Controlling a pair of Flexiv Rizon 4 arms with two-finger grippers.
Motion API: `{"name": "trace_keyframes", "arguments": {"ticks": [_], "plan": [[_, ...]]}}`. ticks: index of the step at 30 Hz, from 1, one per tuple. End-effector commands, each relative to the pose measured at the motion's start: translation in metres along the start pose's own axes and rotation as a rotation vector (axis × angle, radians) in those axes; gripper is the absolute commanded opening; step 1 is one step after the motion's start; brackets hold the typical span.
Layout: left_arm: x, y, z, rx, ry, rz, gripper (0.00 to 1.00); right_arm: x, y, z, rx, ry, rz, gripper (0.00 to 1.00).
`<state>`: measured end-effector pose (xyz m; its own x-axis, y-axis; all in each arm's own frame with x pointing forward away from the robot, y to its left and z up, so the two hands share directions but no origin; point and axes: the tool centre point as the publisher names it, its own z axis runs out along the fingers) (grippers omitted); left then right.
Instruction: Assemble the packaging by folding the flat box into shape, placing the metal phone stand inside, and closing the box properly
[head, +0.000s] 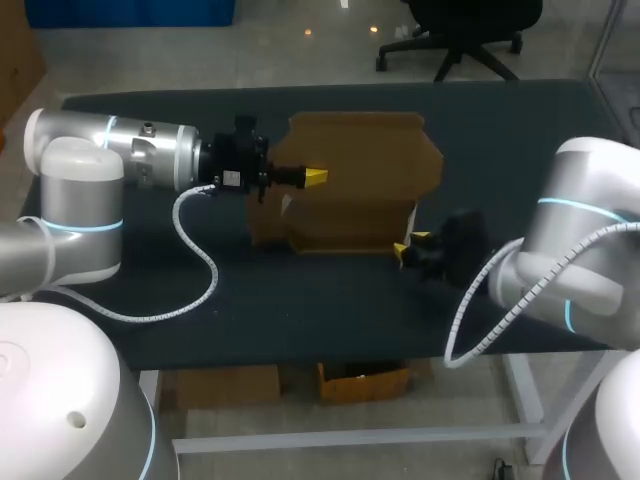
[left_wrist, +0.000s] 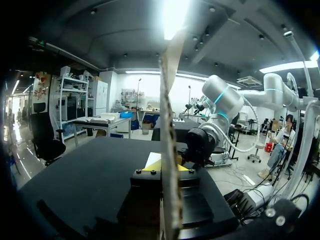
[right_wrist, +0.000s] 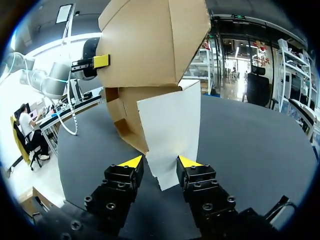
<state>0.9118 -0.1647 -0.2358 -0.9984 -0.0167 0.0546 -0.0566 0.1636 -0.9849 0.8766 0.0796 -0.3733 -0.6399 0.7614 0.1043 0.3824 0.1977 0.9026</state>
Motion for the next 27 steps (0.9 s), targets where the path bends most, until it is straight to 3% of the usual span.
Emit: {"name": "trace_keyframes", "arguments": {"ticks": [1, 13, 27], "plan": [[0.0, 0.003, 0.0, 0.001, 0.001, 0.001, 0.0, 0.005, -0.002, 0.004, -0.011, -0.069, 0.002, 0.41], [0.0, 0.003, 0.0, 0.001, 0.001, 0.001, 0.0, 0.01, 0.003, 0.011, -0.017, -0.05, -0.001, 0.41], [0.0, 0.003, 0.0, 0.001, 0.001, 0.001, 0.0, 0.013, -0.011, -0.014, -0.016, -0.067, 0.011, 0.41]]}}
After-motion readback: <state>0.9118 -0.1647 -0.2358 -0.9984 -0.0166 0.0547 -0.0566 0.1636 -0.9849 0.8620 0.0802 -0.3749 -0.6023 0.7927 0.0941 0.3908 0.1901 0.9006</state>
